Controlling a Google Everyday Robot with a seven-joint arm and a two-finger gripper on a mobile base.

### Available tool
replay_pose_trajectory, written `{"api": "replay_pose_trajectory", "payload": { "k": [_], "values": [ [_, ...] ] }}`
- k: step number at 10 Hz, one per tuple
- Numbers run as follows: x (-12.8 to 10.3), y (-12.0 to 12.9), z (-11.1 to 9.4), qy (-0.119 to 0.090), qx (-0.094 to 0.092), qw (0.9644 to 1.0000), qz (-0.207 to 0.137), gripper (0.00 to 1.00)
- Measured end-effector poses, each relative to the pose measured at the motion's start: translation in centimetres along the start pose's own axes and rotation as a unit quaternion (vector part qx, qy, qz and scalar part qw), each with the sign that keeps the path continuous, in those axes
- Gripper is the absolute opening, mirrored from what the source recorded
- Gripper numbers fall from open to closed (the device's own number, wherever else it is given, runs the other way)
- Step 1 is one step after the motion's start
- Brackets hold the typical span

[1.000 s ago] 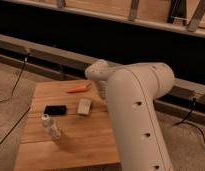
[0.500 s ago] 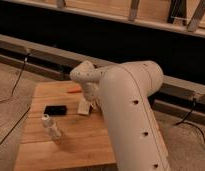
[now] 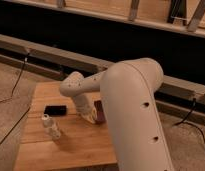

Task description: Drag the ceramic bowl in a circle

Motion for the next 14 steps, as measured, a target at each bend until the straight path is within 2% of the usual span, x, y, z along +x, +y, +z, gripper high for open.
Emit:
{"api": "replay_pose_trajectory", "payload": {
  "k": [3,4,6,10,13,14],
  "values": [
    [2.1,2.3,1.1,0.017,-0.025,0.9995,-0.009,0.00],
    [3.3,2.8,1.7,0.023,-0.039,0.9990,0.005,0.00],
    [5.3,2.8,2.5,0.032,-0.052,0.9977,0.029,0.00],
    [9.3,0.8,4.3,0.059,-0.063,0.9928,0.084,0.00],
    [11.2,-1.7,5.6,0.076,-0.060,0.9876,0.124,0.00],
    [11.8,-3.0,6.3,0.082,-0.056,0.9849,0.142,0.00]
  ]
}}
